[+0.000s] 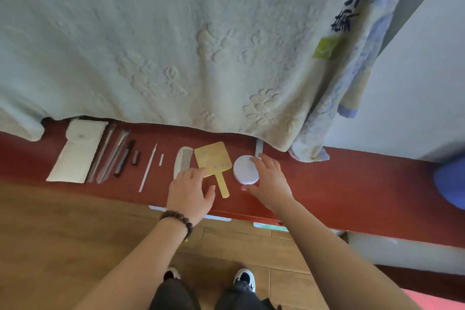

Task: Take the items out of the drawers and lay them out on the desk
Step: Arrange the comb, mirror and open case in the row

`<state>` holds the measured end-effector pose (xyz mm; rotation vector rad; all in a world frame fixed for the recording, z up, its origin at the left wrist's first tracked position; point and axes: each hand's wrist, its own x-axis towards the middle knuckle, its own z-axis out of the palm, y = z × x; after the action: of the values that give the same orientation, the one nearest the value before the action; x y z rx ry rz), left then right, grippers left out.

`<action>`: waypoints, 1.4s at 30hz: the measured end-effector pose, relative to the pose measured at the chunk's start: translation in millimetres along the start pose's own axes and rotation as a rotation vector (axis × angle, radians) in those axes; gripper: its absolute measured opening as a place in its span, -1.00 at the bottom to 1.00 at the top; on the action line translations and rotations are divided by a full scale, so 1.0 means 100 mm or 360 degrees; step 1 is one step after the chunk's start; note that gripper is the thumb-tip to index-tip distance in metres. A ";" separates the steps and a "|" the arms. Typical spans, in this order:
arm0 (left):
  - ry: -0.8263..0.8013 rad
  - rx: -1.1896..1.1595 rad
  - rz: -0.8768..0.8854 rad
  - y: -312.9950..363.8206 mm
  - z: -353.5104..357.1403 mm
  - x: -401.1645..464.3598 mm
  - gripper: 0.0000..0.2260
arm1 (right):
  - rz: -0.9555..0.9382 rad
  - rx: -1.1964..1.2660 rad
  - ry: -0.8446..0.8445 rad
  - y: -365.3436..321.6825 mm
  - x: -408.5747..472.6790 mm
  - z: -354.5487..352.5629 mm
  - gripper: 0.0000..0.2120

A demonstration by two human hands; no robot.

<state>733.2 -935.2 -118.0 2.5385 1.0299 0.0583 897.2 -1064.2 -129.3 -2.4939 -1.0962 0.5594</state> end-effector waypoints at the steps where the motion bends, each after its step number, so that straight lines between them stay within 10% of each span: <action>1: -0.0006 0.0013 -0.0035 0.00 0.00 -0.03 -0.57 | -0.0032 -0.0047 -0.0033 0.01 0.04 0.00 -0.21; 12: -0.0083 -0.0212 -0.0061 0.05 -0.14 -0.14 -0.56 | -0.0088 -0.0043 -0.0007 0.03 0.14 -0.01 -0.33; 23: -0.0420 -0.1115 0.0222 0.33 -0.53 0.09 -0.02 | -0.0153 0.1161 -0.0111 -0.29 -0.28 -0.74 -0.52; 29: -0.0389 -0.1281 0.0345 0.49 -0.67 0.10 -0.44 | -0.0251 0.1218 -0.0142 -0.41 -0.44 -0.89 -0.57; 42: -0.0654 -0.1259 0.0482 0.38 -0.68 0.14 -0.33 | -0.0194 0.0994 -0.0112 -0.46 -0.41 -1.09 -0.75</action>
<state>756.1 -927.1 -42.3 1.8386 0.3451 0.0194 896.2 -1083.8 -5.4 -1.8691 -0.9104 0.8114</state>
